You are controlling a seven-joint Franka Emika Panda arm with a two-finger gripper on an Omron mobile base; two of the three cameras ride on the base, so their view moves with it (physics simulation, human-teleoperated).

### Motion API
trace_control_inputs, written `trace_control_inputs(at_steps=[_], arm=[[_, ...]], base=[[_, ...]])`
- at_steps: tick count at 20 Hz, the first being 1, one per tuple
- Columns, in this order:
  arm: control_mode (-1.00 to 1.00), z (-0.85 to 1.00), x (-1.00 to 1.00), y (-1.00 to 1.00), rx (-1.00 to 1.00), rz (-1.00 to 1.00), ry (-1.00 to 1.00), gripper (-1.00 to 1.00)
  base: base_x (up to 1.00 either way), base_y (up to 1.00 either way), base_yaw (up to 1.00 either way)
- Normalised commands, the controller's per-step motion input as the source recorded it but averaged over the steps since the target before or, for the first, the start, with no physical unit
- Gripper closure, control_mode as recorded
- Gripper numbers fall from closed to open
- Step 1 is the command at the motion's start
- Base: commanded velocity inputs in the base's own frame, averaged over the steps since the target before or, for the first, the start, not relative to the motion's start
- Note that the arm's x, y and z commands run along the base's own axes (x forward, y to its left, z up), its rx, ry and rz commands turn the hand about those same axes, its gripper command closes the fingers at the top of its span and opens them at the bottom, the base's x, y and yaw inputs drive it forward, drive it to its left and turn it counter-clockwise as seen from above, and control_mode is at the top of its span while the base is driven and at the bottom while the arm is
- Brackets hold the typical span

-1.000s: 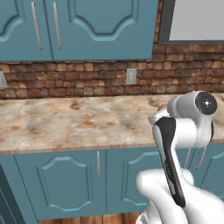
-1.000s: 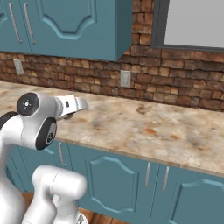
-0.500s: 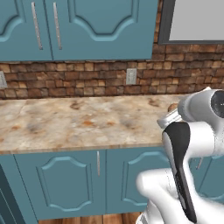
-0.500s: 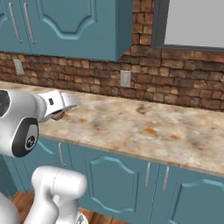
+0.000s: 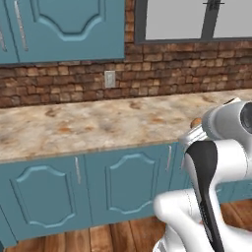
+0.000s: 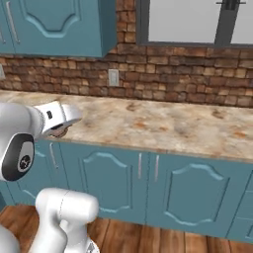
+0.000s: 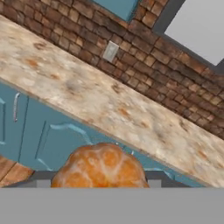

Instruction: Place the beer and liquor on the top shelf of the fridge to keep them out of children's reach, and place the tangerine on lower shelves for easy access.

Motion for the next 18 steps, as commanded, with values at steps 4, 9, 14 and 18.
trace_control_inputs(at_steps=[4, 9, 14, 18], arm=[[1.00, 0.00, 0.00, 0.00, 0.00, 0.00, 0.00, 1.00], [1.00, 0.00, 0.00, 0.00, 0.00, 0.00, 0.00, 1.00], [1.00, 0.00, 0.00, 0.00, 0.00, 0.00, 0.00, 1.00], [1.00, 0.00, 0.00, 0.00, 0.00, 0.00, 0.00, 1.00]], base=[[-0.01, -0.70, -0.63], [0.01, -0.56, -0.74], [0.08, -0.54, -0.73], [0.30, -0.63, -0.65]])
